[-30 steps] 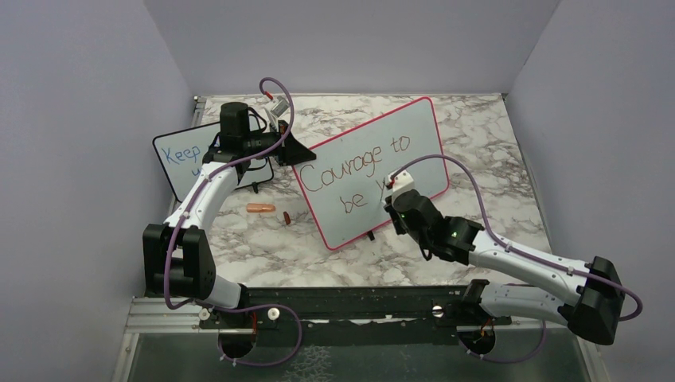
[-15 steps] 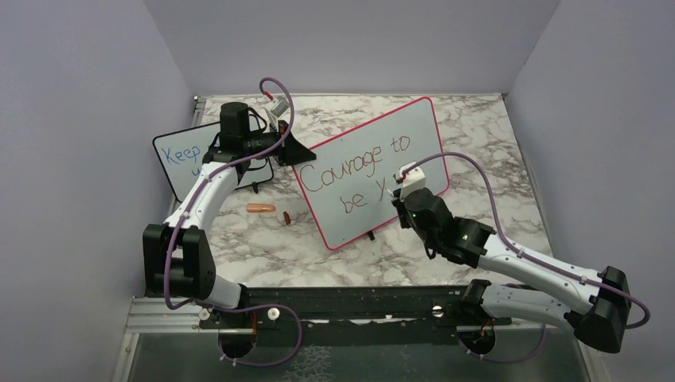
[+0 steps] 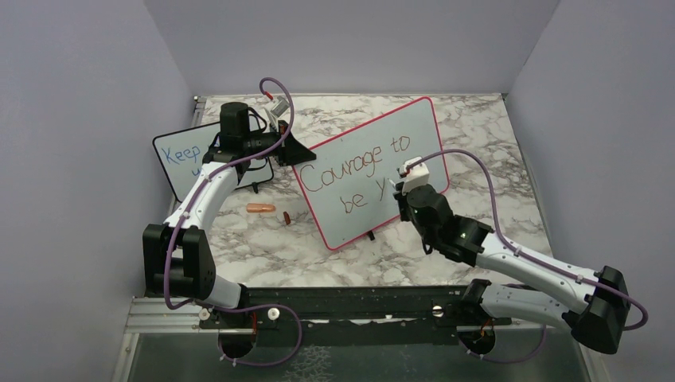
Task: Write a sentence on the whiteboard
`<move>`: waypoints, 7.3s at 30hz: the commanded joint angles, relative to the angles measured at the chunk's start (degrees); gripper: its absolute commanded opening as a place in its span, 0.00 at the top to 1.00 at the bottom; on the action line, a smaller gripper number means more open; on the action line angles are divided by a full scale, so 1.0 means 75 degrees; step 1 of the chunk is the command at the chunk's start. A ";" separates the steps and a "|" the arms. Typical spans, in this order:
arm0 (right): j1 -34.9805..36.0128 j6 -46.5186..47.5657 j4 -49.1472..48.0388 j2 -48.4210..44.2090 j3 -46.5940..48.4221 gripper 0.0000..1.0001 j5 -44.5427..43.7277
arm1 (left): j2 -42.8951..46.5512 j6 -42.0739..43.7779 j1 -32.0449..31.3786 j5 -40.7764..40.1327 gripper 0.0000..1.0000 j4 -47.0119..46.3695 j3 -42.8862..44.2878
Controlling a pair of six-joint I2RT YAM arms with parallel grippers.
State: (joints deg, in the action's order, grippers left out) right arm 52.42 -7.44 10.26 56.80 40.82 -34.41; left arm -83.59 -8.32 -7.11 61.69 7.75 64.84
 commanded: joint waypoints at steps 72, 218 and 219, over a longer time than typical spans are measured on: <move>-0.0447 0.0062 -0.0089 0.0135 -0.0215 0.99 -0.0386 | -0.0374 0.0617 -0.0001 -0.0716 1.00 0.0631 -0.0137; -0.1095 0.0469 0.0195 0.0007 -0.0244 0.99 0.1062 | -0.0143 0.1169 0.0773 -0.0174 1.00 0.1405 0.0191; -0.1095 0.0457 0.0207 -0.0001 -0.0250 0.99 0.1058 | -0.0140 0.1171 0.0773 -0.0175 1.00 0.1410 0.0191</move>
State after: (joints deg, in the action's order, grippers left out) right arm 44.51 -2.46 10.09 57.78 39.86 -27.31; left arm -83.96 -2.28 -1.89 66.81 15.46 66.17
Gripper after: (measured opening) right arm 0.157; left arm 0.026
